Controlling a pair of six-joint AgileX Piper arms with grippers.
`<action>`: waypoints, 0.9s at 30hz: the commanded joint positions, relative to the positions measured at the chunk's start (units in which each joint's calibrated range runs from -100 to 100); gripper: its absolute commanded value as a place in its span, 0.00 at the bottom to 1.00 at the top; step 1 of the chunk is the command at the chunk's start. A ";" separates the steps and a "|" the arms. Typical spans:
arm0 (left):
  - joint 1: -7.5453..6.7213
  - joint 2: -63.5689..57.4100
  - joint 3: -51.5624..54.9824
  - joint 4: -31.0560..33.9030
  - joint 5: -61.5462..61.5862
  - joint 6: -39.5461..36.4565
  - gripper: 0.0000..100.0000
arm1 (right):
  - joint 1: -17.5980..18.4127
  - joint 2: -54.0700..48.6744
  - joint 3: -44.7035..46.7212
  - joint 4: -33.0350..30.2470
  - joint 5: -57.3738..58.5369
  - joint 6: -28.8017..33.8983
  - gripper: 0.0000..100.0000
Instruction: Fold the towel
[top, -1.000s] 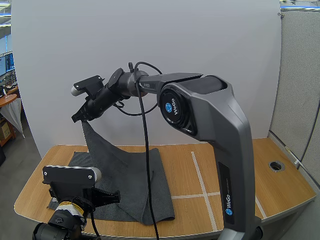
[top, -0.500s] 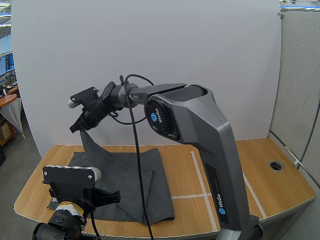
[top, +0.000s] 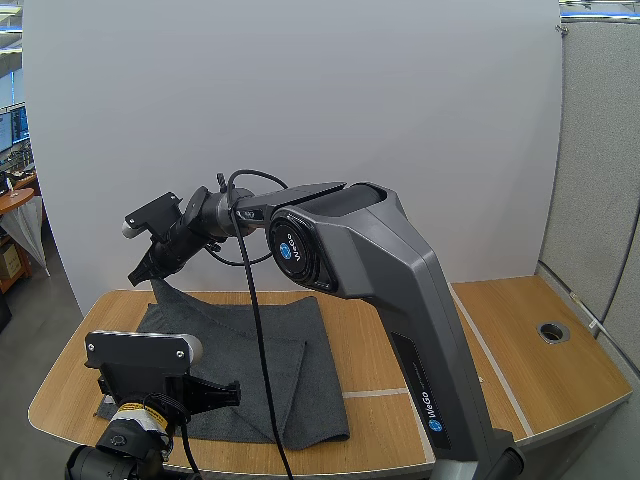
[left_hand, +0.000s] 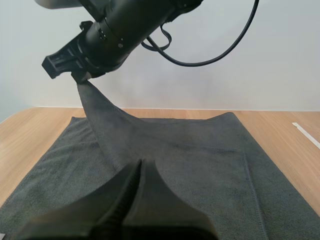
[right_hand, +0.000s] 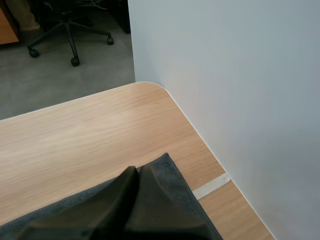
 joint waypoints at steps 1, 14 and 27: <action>-0.15 -0.16 0.00 0.47 -1.31 -0.60 0.00 | 0.22 0.82 -0.47 -0.59 -2.42 -0.03 0.00; -0.15 -0.16 0.00 0.47 -1.31 -0.60 0.00 | 0.75 5.95 -1.54 -0.37 -16.06 -1.59 0.00; -0.15 -0.16 0.00 0.47 -1.31 -0.60 0.00 | 1.39 11.97 -10.48 0.02 -16.11 -1.71 0.00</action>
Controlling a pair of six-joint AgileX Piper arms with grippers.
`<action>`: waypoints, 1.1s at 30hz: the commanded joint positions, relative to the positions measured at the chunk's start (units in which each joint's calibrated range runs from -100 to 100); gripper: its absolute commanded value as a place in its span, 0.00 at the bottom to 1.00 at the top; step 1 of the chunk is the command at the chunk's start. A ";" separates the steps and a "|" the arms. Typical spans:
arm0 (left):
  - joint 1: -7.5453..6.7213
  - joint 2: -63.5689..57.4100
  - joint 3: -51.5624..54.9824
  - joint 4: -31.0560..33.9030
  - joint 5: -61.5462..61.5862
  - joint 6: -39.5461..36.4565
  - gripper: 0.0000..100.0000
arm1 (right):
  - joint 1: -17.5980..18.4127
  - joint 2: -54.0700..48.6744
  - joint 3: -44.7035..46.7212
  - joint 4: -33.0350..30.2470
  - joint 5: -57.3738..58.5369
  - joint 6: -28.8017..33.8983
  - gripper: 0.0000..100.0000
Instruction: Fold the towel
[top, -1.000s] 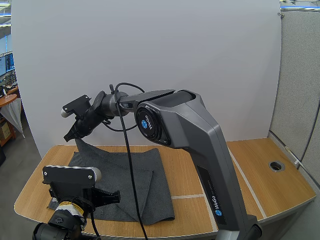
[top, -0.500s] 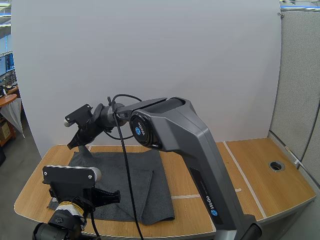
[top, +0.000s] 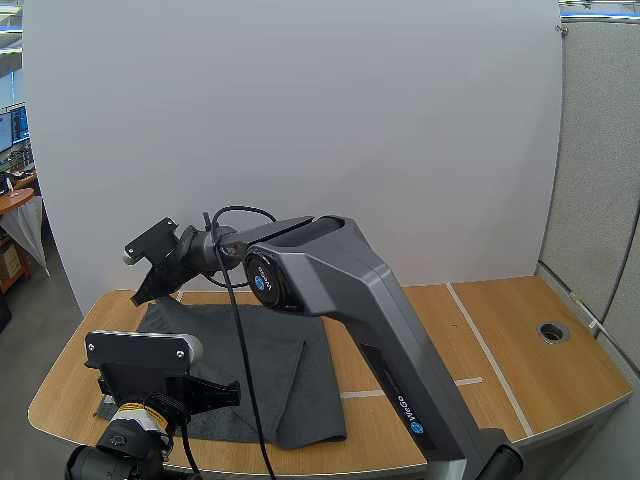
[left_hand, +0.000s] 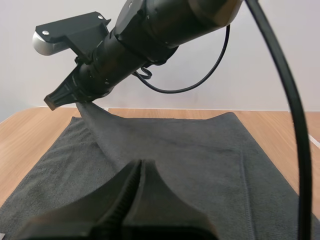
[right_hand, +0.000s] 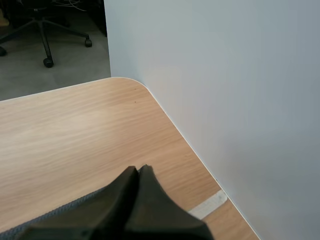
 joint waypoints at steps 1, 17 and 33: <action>-0.15 -0.16 0.00 0.47 -1.31 -0.60 0.00 | 0.07 0.83 -2.10 0.17 -1.01 -0.46 0.00; -0.15 -0.16 0.00 9.71 -0.69 -0.60 0.00 | 0.95 2.26 -2.10 0.25 -2.39 -0.34 0.00; -0.15 -0.16 0.00 10.75 -0.69 -0.60 0.00 | 1.02 2.26 -2.10 0.06 4.91 -1.37 1.00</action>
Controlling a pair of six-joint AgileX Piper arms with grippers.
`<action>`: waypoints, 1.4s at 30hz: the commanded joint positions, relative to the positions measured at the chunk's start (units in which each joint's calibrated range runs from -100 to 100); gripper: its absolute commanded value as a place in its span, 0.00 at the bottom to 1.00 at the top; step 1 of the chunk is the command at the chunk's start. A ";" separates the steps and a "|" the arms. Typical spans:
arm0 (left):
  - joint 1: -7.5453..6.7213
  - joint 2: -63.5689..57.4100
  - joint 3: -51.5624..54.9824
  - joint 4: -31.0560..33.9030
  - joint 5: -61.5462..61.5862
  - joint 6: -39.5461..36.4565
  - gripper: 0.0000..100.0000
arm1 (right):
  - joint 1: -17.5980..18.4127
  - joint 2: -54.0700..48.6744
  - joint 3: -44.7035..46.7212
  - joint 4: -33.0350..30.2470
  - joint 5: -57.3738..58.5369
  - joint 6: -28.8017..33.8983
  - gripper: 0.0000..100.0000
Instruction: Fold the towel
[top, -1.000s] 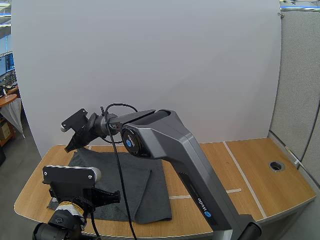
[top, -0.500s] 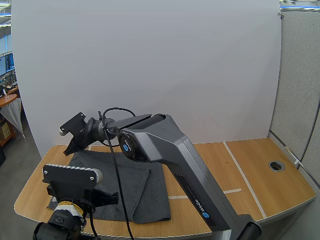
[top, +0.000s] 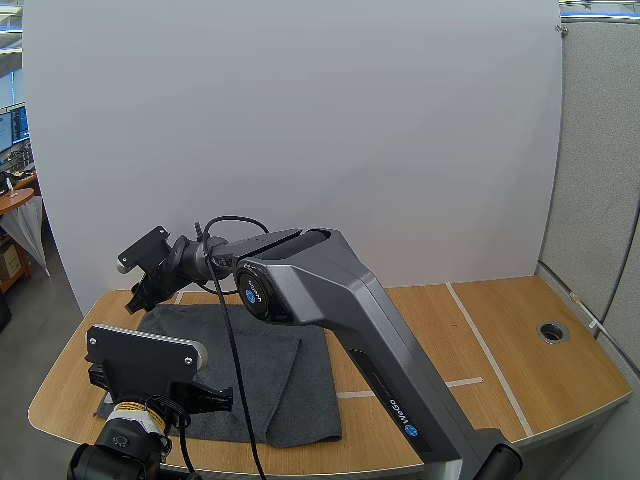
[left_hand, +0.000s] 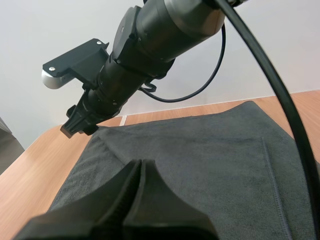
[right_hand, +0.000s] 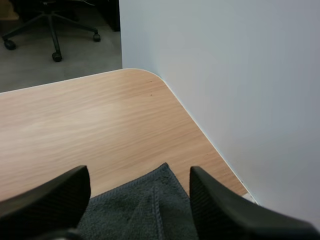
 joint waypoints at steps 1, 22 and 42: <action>-0.15 -0.16 0.00 0.50 -0.69 -0.52 0.00 | 0.10 -0.36 -0.41 -0.05 2.88 -1.01 1.00; -0.15 -0.16 0.00 0.46 -1.24 -0.52 0.00 | -6.81 -18.65 -0.41 -0.31 41.85 4.77 1.00; -0.15 -0.16 0.00 0.46 -1.24 -0.52 0.00 | -15.04 -39.86 5.06 -17.86 63.49 20.43 0.00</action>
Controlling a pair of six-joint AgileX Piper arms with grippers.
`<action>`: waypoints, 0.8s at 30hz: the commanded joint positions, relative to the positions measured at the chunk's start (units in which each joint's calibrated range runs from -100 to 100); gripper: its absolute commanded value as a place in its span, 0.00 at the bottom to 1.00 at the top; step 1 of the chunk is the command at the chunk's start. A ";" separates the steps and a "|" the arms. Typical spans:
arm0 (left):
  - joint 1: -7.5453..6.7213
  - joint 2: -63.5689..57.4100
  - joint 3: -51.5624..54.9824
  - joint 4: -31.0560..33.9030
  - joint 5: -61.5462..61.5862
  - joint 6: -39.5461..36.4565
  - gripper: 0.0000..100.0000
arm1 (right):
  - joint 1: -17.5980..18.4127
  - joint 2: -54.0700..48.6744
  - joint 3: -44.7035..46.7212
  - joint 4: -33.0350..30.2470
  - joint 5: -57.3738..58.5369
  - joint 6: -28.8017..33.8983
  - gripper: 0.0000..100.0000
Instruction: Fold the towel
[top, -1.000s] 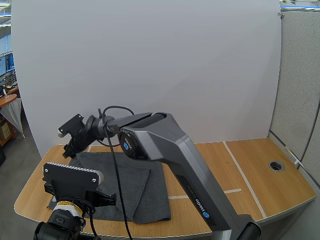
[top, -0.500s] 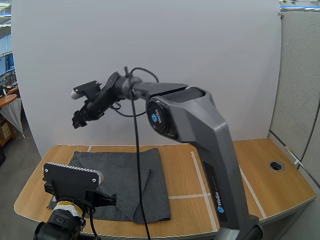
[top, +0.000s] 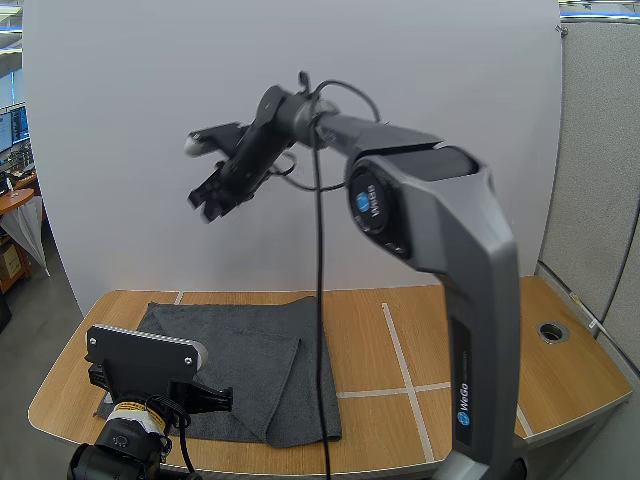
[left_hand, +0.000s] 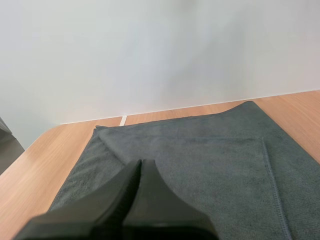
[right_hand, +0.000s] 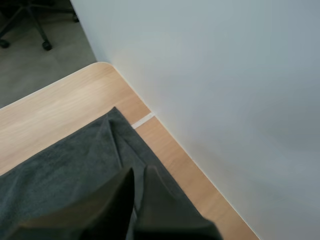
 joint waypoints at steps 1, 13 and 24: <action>-0.15 -0.16 0.00 0.46 -1.24 -0.52 0.00 | -2.04 -7.03 3.68 -1.48 1.32 1.58 0.00; -0.15 -0.16 0.00 0.46 -1.24 -0.52 0.00 | -5.50 -35.88 24.56 -4.64 3.86 0.96 0.00; -0.15 -0.16 0.00 0.46 -1.24 -0.52 0.00 | -5.50 -53.70 44.32 -5.36 8.30 0.96 0.00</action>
